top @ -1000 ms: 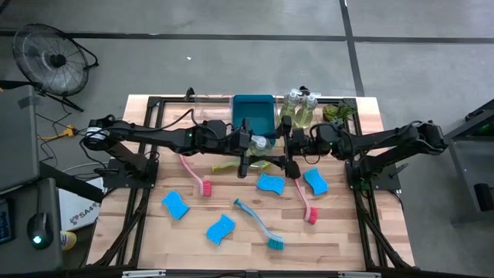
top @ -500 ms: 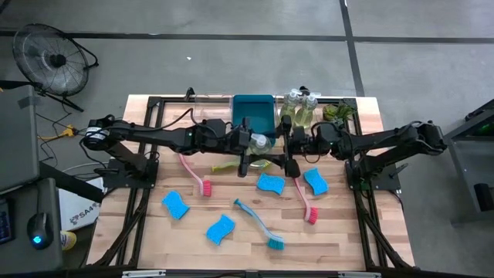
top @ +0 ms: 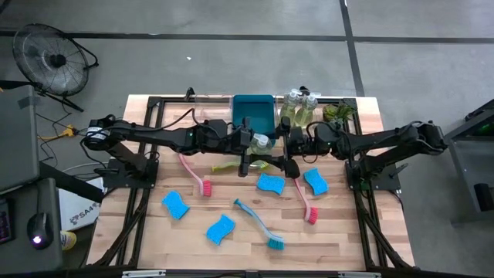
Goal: Pick & Place Kitchen Sink Supplies
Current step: Put the green dish soap into the right transparent bin
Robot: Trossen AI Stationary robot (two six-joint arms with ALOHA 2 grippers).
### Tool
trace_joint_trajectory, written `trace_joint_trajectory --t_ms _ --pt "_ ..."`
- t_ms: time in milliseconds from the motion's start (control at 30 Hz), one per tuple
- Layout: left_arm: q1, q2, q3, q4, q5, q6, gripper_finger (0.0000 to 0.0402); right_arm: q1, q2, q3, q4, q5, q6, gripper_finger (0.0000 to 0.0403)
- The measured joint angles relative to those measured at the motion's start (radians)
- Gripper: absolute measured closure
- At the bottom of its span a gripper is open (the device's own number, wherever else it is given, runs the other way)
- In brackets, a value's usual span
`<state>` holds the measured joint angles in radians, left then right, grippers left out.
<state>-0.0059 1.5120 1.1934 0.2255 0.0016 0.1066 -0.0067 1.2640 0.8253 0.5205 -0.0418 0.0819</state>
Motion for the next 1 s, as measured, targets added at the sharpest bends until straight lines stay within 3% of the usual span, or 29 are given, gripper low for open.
trace_joint_trajectory --t_ms 200,667,1000 --pt "-0.001 0.024 0.000 0.031 0.011 -0.014 0.0202 -0.001 0.002 0.000 0.013 -0.022 -0.054 0.0058" --pt "-0.001 0.026 0.000 0.062 0.010 -0.018 0.0202 -0.001 0.007 -0.002 0.073 -0.043 -0.089 0.0120" --pt "-0.001 0.026 0.000 0.063 0.010 -0.009 0.0202 0.000 0.007 -0.002 0.073 -0.025 -0.085 0.0122"
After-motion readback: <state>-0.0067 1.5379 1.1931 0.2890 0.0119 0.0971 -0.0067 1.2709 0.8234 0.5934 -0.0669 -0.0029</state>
